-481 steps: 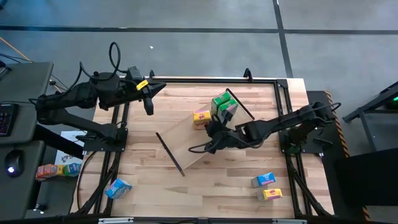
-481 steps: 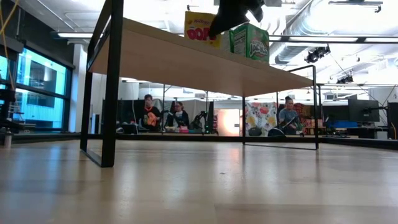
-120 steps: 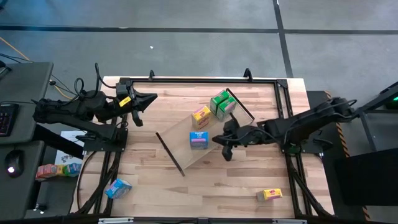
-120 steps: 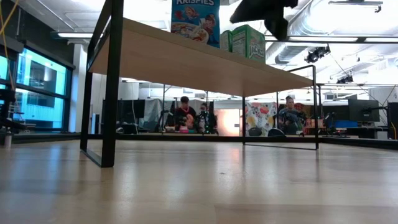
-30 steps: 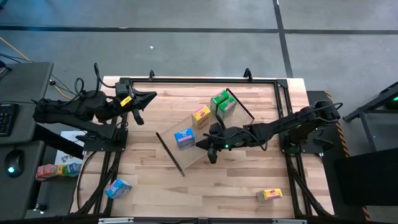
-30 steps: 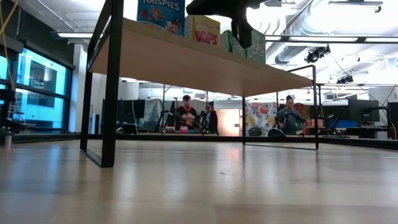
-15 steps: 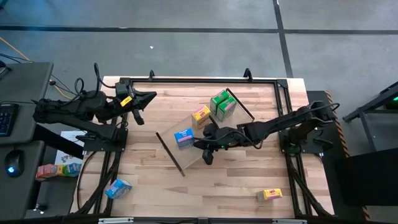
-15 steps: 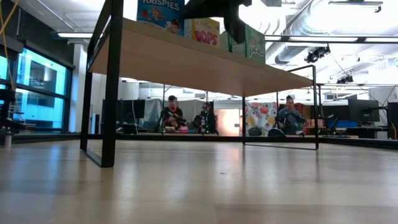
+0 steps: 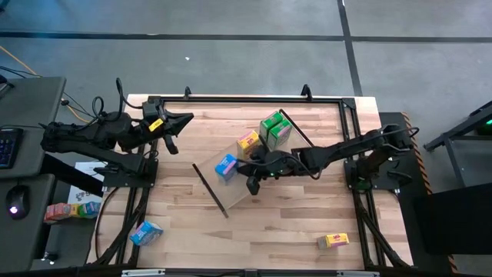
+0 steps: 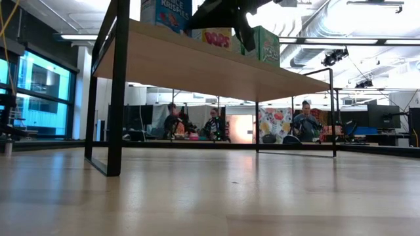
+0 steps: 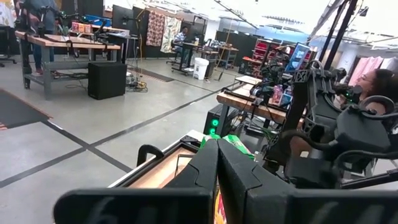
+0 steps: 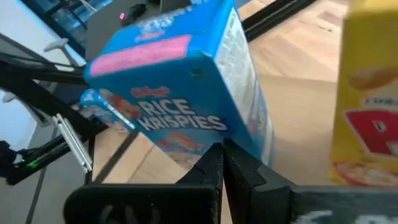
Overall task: Stack cereal on shelf
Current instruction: Put the right blue cereal box on the shelf, then put the yellow cereal box on the shelf align with the other yellow cereal box
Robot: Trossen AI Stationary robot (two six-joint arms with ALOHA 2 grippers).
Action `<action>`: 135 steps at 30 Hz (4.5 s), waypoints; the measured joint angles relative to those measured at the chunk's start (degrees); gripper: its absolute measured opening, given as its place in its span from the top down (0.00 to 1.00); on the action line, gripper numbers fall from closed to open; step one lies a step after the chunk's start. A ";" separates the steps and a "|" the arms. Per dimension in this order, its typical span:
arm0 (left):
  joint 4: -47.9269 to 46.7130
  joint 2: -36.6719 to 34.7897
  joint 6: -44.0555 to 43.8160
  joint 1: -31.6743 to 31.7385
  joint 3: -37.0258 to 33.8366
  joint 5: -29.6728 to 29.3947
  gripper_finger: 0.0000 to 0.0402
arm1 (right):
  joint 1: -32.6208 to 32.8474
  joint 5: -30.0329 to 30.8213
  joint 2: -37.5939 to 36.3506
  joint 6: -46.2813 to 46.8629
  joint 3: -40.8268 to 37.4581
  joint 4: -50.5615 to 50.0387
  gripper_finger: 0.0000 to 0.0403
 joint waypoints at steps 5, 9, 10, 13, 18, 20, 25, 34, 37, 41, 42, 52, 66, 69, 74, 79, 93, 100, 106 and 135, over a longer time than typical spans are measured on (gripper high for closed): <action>0.00 -0.01 0.00 -0.01 0.00 0.02 1.00 | 0.29 -2.84 0.00 0.00 0.00 0.25 1.00; -0.02 0.00 0.02 0.00 0.00 0.02 1.00 | 0.68 -3.44 0.49 0.81 0.00 1.04 1.00; -0.01 0.00 0.02 0.00 0.00 0.02 1.00 | 0.68 -3.60 1.01 1.62 0.00 2.41 1.00; -0.03 -0.01 0.02 -0.01 0.00 0.02 1.00 | 0.66 -4.66 2.87 3.01 0.00 6.02 1.00; 0.00 0.00 -0.04 0.00 0.00 0.02 1.00 | 0.72 -3.96 4.87 5.74 0.00 9.41 1.00; 0.00 0.00 -0.04 -0.02 0.00 0.02 1.00 | 0.72 -2.63 4.90 5.85 0.00 9.77 1.00; 0.00 -0.02 -0.02 -0.02 0.00 0.02 1.00 | 0.72 -0.79 5.01 6.64 0.00 11.02 1.00; 0.02 -0.02 0.02 0.00 0.00 0.04 1.00 | 0.66 -4.23 3.66 2.90 0.00 8.54 1.00; 0.00 -0.02 0.02 -0.02 0.00 0.04 1.00 | 0.66 -4.46 1.10 1.19 0.00 2.50 1.00; -0.03 -0.01 0.02 0.00 0.00 0.04 1.00 | 0.78 -6.25 -4.24 -2.10 0.00 -8.89 1.00; -0.04 0.00 0.04 -0.02 0.00 0.05 1.00 | 1.01 -7.02 -6.06 -3.15 0.00 -12.17 1.00; -0.10 0.00 -0.01 -0.02 0.00 0.08 1.00 | 8.05 -2.54 -18.28 -6.07 0.00 -33.73 1.00; 0.00 0.00 -0.02 -0.02 0.00 0.04 1.00 | 8.44 -13.07 -20.58 0.21 0.00 -39.93 0.64; 0.02 -0.02 -0.10 0.00 0.00 0.04 1.00 | 8.44 -15.34 -20.79 0.20 0.00 -40.58 0.47; 0.00 0.00 -0.50 -0.02 0.00 0.04 1.00 | 8.58 -27.30 -20.90 1.38 0.00 -41.12 0.27; 0.00 0.00 -0.46 -0.02 0.00 0.02 1.00 | 14.31 -31.49 -20.94 11.47 0.00 -45.97 0.23; -0.02 -0.01 1.04 -0.02 0.00 -2.99 1.00 | 41.49 -15.50 -17.25 23.46 0.00 -52.70 0.23; -0.02 -0.01 1.03 -0.01 0.00 -2.99 1.00 | 45.93 -16.14 -11.58 24.01 0.00 -54.79 0.23; -0.02 0.00 1.05 -0.02 0.00 -2.99 1.00 | 46.12 -16.85 -6.57 23.61 0.00 -55.59 0.23; -0.66 0.00 1.05 -0.01 0.00 -2.97 1.00 | 44.99 -18.78 -3.39 21.35 0.00 -56.82 0.61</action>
